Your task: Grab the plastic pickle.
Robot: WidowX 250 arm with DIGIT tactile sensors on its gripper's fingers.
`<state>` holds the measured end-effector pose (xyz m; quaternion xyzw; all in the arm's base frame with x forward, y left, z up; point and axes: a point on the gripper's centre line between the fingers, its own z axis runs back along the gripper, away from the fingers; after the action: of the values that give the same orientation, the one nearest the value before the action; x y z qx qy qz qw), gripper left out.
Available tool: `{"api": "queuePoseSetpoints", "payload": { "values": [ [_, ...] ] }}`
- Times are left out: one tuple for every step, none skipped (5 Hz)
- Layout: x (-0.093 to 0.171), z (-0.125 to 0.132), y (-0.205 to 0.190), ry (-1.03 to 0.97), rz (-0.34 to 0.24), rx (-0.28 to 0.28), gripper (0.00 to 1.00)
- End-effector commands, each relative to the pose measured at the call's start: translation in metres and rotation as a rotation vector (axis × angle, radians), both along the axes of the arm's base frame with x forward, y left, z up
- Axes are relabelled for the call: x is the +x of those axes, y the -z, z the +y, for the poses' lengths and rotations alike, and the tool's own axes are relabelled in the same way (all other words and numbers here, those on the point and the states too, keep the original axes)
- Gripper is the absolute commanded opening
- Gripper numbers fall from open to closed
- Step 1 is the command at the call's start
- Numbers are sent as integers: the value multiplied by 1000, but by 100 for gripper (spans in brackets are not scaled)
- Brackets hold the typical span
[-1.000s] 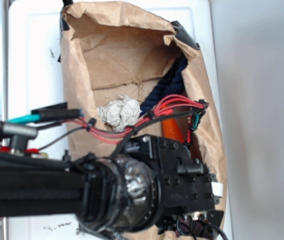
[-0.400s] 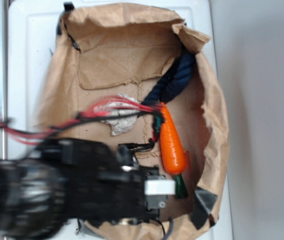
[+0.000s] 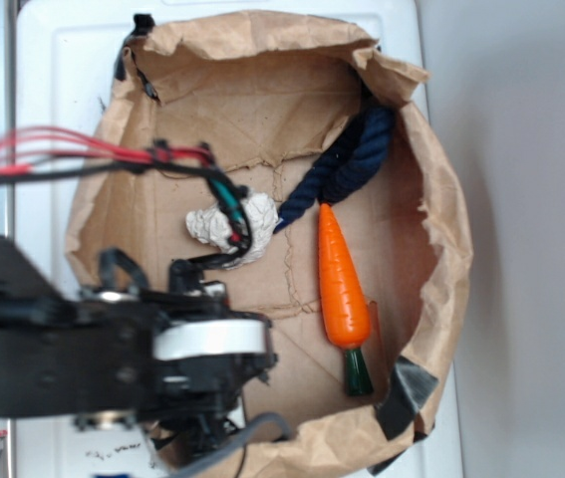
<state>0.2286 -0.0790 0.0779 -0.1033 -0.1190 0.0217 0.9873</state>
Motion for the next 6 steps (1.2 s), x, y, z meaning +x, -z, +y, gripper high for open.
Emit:
{"api": "queuePoseSetpoints", "payload": {
  "values": [
    [-3, 48, -68, -183, -71, -62, 0],
    [18, 62, -85, -254, -69, -52, 0],
    [38, 69, -92, -306, -47, -33, 0],
    [60, 76, -98, -344, -32, -5, 0],
    [71, 84, -115, -349, -44, 7, 0],
    [70, 97, -134, -354, -47, 24, 0]
  ]
}}
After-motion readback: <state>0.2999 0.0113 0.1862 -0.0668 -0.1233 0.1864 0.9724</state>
